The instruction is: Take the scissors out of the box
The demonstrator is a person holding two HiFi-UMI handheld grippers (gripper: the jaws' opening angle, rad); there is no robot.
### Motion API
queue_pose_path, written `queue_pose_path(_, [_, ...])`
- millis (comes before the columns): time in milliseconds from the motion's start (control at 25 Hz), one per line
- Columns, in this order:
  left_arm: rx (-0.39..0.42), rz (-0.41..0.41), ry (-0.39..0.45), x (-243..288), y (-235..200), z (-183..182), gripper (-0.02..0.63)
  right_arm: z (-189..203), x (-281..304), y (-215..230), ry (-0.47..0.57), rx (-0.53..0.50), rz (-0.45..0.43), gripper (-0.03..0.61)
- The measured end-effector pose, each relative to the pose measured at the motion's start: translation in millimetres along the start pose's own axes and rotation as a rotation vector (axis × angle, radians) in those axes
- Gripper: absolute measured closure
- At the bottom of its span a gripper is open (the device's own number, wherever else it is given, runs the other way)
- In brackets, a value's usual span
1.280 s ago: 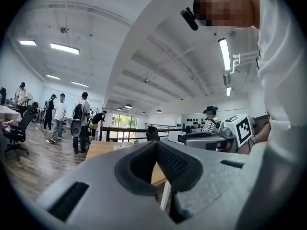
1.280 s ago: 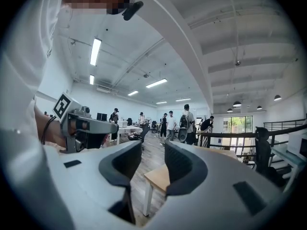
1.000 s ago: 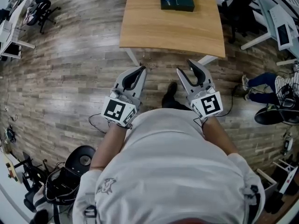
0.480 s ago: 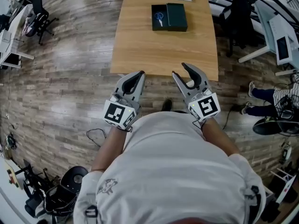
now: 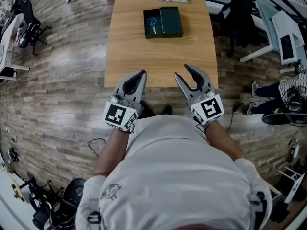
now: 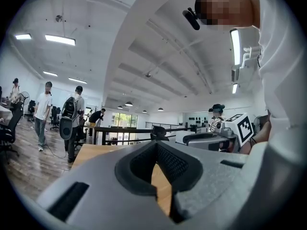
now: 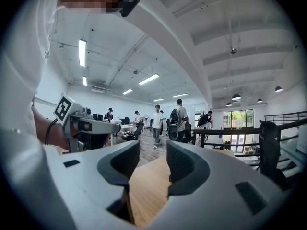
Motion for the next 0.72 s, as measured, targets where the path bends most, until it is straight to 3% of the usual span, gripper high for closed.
queue_pose_path(720, [-0.06, 0.087, -0.061, 58.5, -143.4, 14.1, 0.609, 14.9, 138.4, 36.6, -0.094, 0.039, 0.098, 0.396])
Point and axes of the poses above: the fingertips, and each gripper's own axes: x forward along the fingers, y to its right, z out of its underside, the point moved 5 cm from there along -x, backward along the fingers, and after that the axes turned 4 degrees about z, right-handed, at the moved point
